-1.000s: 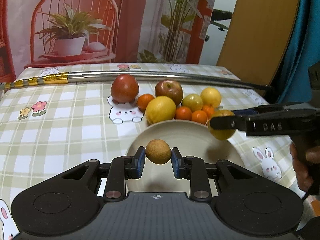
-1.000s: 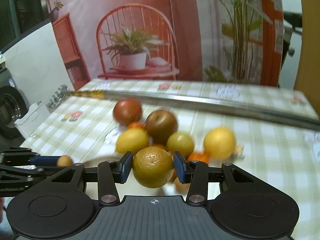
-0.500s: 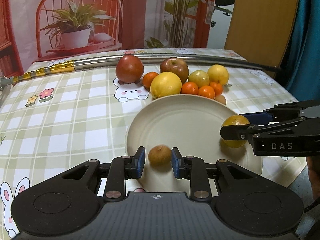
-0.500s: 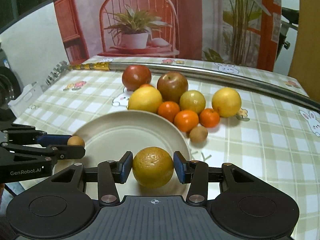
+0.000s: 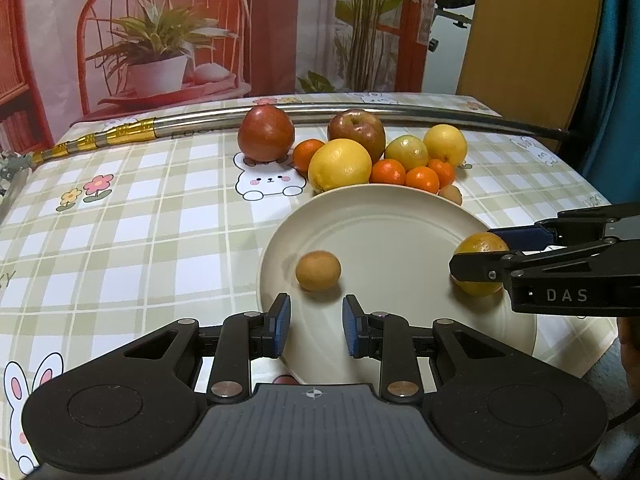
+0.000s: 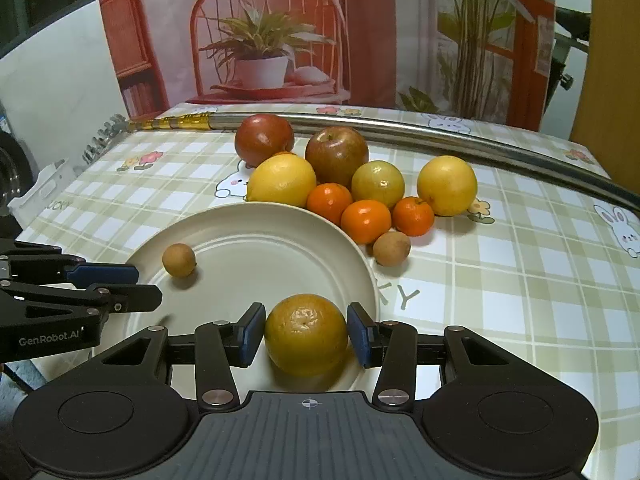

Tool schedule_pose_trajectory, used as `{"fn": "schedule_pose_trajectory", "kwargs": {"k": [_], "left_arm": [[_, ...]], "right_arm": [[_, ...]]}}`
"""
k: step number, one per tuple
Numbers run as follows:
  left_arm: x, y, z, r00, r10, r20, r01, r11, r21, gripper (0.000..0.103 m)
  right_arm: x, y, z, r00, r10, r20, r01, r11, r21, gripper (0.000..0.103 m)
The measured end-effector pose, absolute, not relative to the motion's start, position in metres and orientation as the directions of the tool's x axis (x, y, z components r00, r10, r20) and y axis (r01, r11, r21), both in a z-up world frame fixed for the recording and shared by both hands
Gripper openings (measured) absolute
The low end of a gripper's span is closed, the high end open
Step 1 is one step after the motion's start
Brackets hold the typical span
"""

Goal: Organize fruits
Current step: 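Lower the orange onto the white plate and open the right gripper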

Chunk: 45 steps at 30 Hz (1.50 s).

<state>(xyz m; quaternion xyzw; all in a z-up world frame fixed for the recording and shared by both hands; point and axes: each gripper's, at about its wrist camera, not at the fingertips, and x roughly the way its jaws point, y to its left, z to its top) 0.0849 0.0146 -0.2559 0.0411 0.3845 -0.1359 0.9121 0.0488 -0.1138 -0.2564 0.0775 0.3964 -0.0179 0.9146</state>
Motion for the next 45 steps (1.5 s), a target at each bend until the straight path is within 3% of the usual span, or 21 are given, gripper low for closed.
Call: {"fn": "schedule_pose_trajectory", "kwargs": {"k": [16,22,29,31,33,45], "left_arm": [[0.076,0.024,-0.247,0.728,-0.195,-0.657,0.211,0.976,-0.055,0.031],[0.075,0.025,-0.246,0.731,-0.194,-0.655,0.206,0.977,-0.059,0.031],[0.075,0.025,-0.246,0.733,-0.196,-0.651,0.207,0.976,-0.061,0.031],[0.075,0.026,-0.246,0.733,-0.198,-0.651,0.207,0.976,-0.064,0.031],[0.075,0.026,-0.245,0.734,-0.200,-0.649,0.208,0.976,-0.065,0.031],[0.072,0.026,-0.244,0.741,-0.209,-0.638,0.217,0.974,-0.067,0.031]], "right_arm": [[0.037,-0.110,-0.245,0.767,-0.015,-0.641,0.103,0.990,0.099,0.053],[0.034,-0.119,-0.242,0.779,0.001,-0.627,0.116,0.983,0.145,0.078],[0.035,-0.121,-0.245,0.772,0.012,-0.636,0.124,0.978,0.168,0.082],[0.035,-0.120,-0.243,0.775,-0.014,-0.632,0.135,0.980,0.144,0.096],[0.033,-0.116,-0.240,0.790,-0.042,-0.611,0.128,0.987,0.099,0.102],[0.033,-0.102,-0.237,0.793,-0.086,-0.603,0.093,0.995,-0.020,0.103]]}}
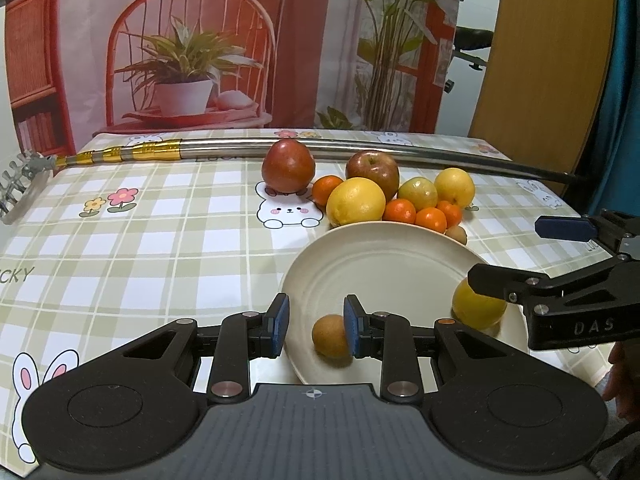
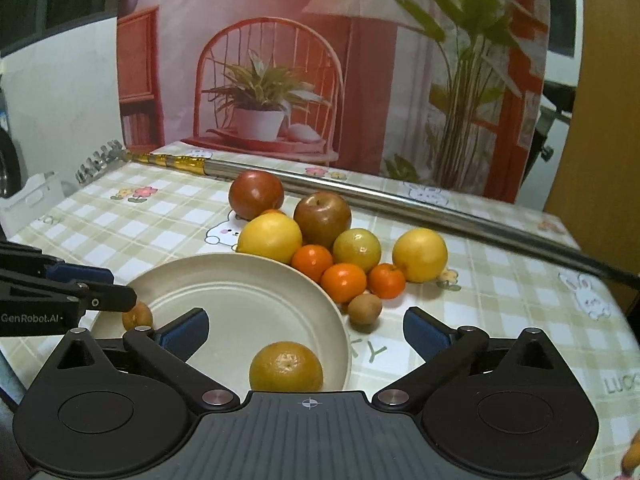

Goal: Organize fruits
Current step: 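Lower the orange onto the white plate and open the right gripper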

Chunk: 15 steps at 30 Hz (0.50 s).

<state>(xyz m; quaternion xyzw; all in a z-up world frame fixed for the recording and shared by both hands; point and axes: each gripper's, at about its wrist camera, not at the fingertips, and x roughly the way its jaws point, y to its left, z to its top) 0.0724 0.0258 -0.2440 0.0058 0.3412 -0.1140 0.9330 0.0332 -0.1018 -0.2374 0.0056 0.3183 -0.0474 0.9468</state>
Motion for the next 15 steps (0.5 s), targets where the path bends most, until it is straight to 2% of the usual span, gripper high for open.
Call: {"fn": "schedule_pose_trajectory", "kwargs": {"k": [11,15], "left_arm": [[0.075,0.027,-0.243,0.735,-0.223,-0.641,0.225,0.971,-0.080,0.031],[0.083,0.033,-0.238,0.728,-0.237,-0.643,0.213,0.970,-0.117,0.031]], "right_arm": [[0.033,-0.116,-0.238,0.783,-0.136,-0.607,0.173,0.985,0.003,0.102],[0.032,-0.129,-0.235,0.792,-0.111,-0.600,0.184,0.981,0.061,0.102]]}}
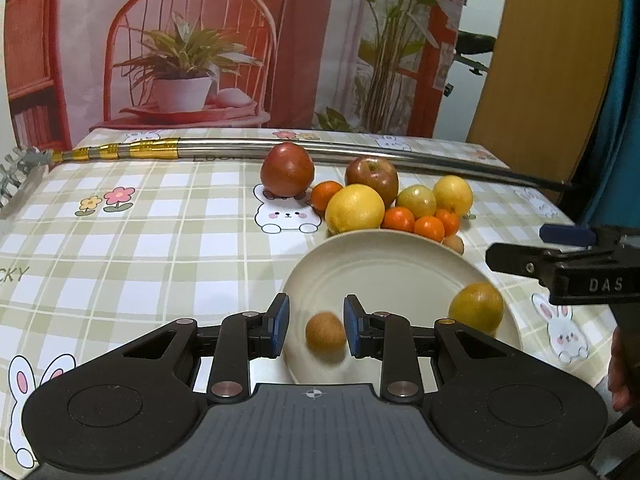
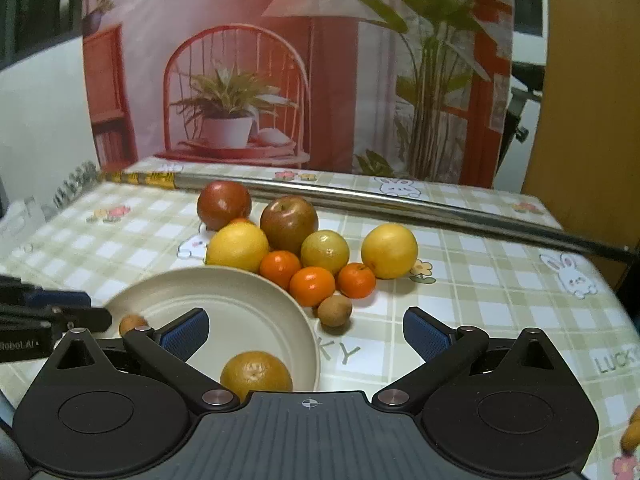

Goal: Organize fruits
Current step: 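Lower the orange onto the white plate and open the right gripper, then grasp a mandarin from the fruit pile with the left gripper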

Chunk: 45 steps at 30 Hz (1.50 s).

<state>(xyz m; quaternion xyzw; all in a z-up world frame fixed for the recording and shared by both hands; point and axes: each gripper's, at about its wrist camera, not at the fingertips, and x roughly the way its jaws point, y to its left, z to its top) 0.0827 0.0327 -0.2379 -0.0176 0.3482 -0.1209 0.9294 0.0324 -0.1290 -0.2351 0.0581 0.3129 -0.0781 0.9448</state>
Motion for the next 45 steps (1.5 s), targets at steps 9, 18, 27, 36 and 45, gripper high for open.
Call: {"fn": "schedule_pose_trajectory", "kwargs": {"k": [9,18,27,36,45], "left_arm": [[0.122,0.051,-0.202,0.717,-0.245,-0.652,0.167,0.969,-0.181,0.033],[0.179,0.045,-0.178,0.692,-0.278,-0.666,0.130,0.956,-0.263,0.039],[0.252,0.029,-0.232,0.555,-0.380,-0.740,0.014,0.894,-0.448,0.038],[0.279,0.024,-0.263,0.525,-0.412,-0.745,-0.065,0.853,-0.518,0.038],[0.291,0.023,-0.282,0.503,-0.424,-0.754,-0.123,0.828,-0.547,0.038]], "right_arm": [[0.043,-0.156,-0.221,0.813,-0.076,-0.577,0.180,0.976,0.125,0.098],[0.067,-0.195,-0.202,0.841,-0.110,-0.530,0.219,0.964,0.148,0.098],[0.090,-0.215,-0.217,0.830,-0.109,-0.547,0.244,0.953,0.181,0.098],[0.093,-0.233,-0.237,0.802,-0.108,-0.587,0.278,0.938,0.207,0.098],[0.095,-0.242,-0.249,0.789,-0.106,-0.606,0.301,0.926,0.229,0.098]]}}
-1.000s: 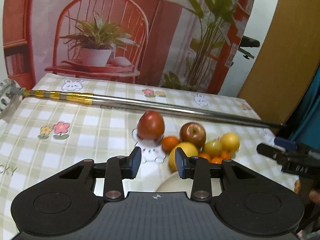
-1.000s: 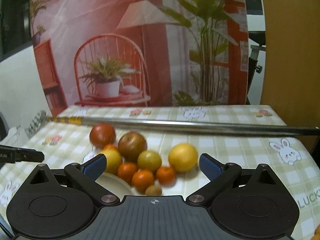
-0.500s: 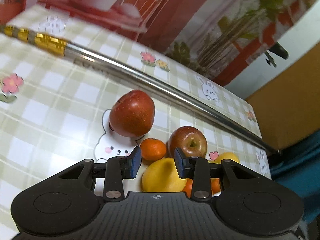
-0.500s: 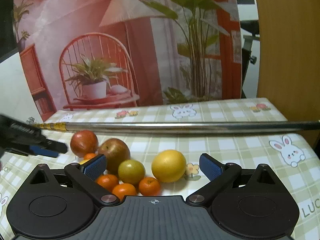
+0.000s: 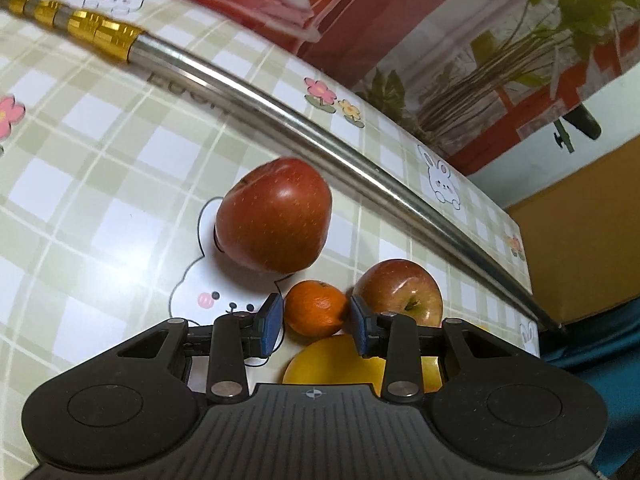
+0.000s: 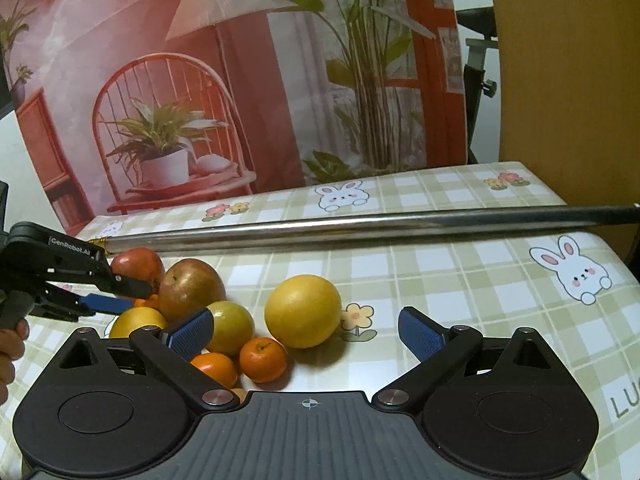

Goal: Organize fruits
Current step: 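Grasp a mandarin from the fruit pile with the left gripper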

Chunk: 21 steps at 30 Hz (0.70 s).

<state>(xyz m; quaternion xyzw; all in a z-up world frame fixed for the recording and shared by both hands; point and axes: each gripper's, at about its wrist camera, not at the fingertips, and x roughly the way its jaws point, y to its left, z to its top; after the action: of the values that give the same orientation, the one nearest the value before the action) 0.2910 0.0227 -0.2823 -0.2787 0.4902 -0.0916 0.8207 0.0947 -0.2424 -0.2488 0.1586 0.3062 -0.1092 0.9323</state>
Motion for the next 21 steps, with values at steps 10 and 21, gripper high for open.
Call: {"fn": "schedule_pose_trajectory", "kwargs": {"k": [10,21], "left_arm": [[0.283,0.026,-0.276,0.520,-0.399,-0.755,-0.091,0.853,-0.513,0.037],[0.240,0.066,-0.268,0.549,-0.302,-0.779,-0.117,0.896,-0.429,0.037]], "right_arm": [[0.095,-0.242,-0.253,0.780,-0.101,-0.618,0.303,0.925,0.231,0.098],[0.094,-0.240,-0.255,0.780,-0.091,-0.619,0.302,0.921,0.245,0.098]]}}
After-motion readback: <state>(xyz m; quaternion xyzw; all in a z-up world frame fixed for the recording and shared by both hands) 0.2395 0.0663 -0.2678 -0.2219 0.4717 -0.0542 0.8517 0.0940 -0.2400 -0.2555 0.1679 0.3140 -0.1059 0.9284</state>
